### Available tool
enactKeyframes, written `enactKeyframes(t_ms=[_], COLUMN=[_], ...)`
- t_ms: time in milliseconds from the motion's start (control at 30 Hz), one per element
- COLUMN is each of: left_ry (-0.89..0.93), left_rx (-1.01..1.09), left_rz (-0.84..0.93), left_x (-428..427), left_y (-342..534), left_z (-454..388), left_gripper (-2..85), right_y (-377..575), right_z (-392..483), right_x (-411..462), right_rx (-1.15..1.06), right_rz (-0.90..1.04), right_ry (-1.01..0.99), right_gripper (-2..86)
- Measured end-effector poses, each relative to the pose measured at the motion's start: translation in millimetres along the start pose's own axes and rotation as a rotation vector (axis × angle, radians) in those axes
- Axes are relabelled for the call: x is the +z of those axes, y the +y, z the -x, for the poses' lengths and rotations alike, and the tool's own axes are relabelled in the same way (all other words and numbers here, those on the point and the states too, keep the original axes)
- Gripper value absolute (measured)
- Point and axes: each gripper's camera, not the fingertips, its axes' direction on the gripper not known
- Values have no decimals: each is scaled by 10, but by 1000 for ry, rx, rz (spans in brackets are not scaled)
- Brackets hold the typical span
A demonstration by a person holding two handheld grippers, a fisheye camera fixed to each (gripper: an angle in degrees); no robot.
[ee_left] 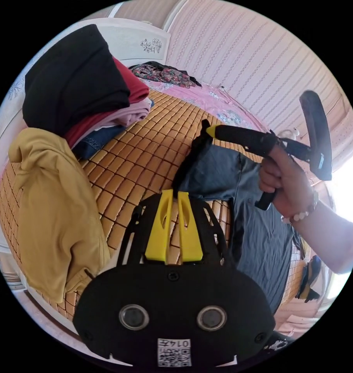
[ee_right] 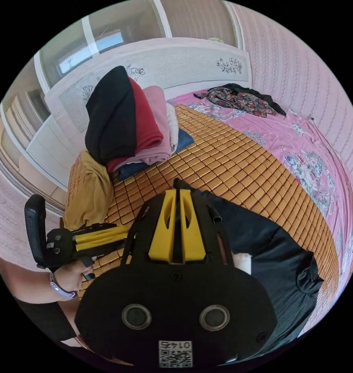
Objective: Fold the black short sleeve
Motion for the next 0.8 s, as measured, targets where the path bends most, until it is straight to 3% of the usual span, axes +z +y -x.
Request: enactKeyframes(t_ms=[100,300,400,500,800], left_ry=[107,267,356,416,195], left_rx=[61,477,600,568,549], left_rz=[-42,-56,80,210,242], left_x=[-163,-435,-194,116,555], left_y=[-23,198,477,689,604], left_z=[-241,-1406,-1807,-1916,-1902], left_gripper=[-4,-4,7,27,49], right_y=[214,1015,1574,1984,1717], right_z=[-345,-730,-818,-953,-1264], right_x=[-524,-1686,-1903,-1760,-1582], right_rx=[87,268,381,447,376], right_rz=[-88,-220,-152,72,75], right_ry=[-31,123,246,318,215], right_gripper=[8,18,46,86,88])
